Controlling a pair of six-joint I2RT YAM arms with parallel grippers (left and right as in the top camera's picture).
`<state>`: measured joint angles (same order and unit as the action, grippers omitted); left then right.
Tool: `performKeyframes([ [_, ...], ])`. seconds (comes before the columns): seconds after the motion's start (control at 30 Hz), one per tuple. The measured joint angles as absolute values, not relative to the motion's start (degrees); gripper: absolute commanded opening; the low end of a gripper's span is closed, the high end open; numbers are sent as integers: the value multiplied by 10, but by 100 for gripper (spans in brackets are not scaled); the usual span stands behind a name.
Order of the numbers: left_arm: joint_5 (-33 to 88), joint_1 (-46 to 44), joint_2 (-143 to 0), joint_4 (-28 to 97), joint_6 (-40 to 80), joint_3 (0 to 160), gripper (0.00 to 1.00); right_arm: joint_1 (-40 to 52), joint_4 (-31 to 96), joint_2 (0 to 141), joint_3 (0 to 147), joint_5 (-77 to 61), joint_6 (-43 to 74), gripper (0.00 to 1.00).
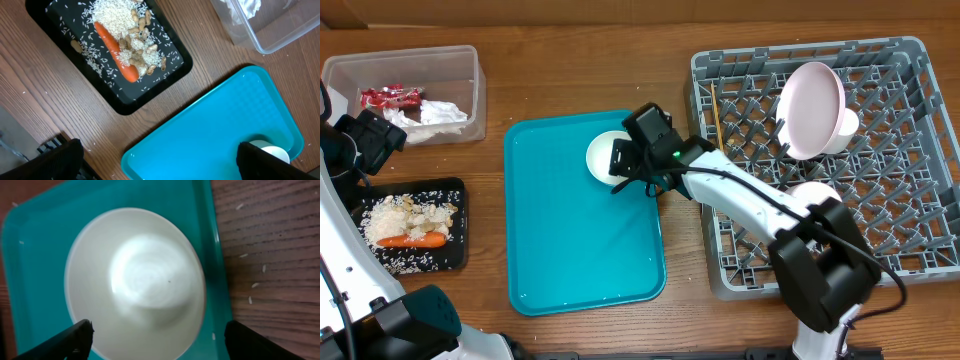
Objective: Sort waste into correct bins and load items into the dishwasher rack
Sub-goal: 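Grasp the white bowl rim with the right gripper and lift it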
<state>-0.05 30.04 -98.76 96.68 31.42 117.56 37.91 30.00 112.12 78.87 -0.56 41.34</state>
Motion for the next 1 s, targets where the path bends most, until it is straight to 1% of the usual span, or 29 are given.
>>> performKeyframes([
  [0.13, 0, 300, -988, 967, 314, 1176, 100, 379, 301, 1142, 788, -4, 419, 72],
  [0.3, -1, 300, -988, 967, 314, 1176, 100, 379, 300, 1143, 789, 1, 419, 52],
  [0.7, -1, 300, -988, 967, 314, 1176, 100, 379, 307, 1143, 789, 4, 420, 49],
  [0.9, -1, 300, -988, 967, 314, 1176, 100, 379, 310, 1144, 789, 3, 429, 42],
  [1.0, 0, 300, -988, 967, 314, 1176, 100, 379, 311, 1145, 789, 3, 433, 41],
])
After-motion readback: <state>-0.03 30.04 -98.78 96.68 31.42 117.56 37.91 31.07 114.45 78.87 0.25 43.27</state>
